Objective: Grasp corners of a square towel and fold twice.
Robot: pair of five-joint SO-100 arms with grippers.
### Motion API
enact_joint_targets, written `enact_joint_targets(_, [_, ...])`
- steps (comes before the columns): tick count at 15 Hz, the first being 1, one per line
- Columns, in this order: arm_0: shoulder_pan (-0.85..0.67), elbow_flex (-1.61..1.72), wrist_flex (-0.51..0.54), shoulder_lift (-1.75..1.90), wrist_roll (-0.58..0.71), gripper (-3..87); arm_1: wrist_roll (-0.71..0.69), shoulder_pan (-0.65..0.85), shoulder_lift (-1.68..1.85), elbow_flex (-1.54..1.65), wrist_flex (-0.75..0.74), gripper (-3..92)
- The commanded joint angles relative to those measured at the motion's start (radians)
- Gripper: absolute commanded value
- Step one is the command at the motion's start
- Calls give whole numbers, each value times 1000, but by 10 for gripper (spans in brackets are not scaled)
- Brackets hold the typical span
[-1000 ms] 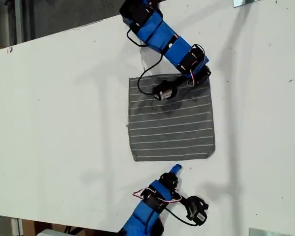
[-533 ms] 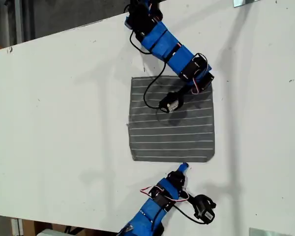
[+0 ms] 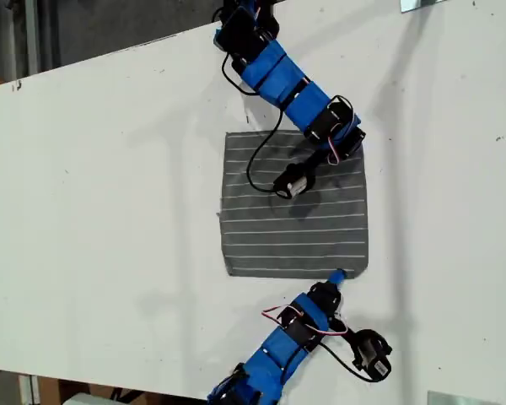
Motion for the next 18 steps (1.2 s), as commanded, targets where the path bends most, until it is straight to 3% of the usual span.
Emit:
enact_joint_targets(1, [3,-138,18,-81,12,276,-3,38,-2,-21,-15,-1])
enact_joint_targets(9, [-17,-609,67,-474,80,269,18,17,8,-34,3,-1])
enact_joint_targets(11, [-17,-612,64,-483,80,162,18,20,6,-34,3,-1])
enact_joint_targets(12, [-18,-607,61,-491,60,5,18,20,6,-34,2,-1])
enact_joint_targets(15, [-20,-617,83,-494,52,-1,20,14,15,-44,8,-1])
enact_joint_targets(18, [-21,-689,193,-454,63,-1,11,20,46,-112,86,-1])
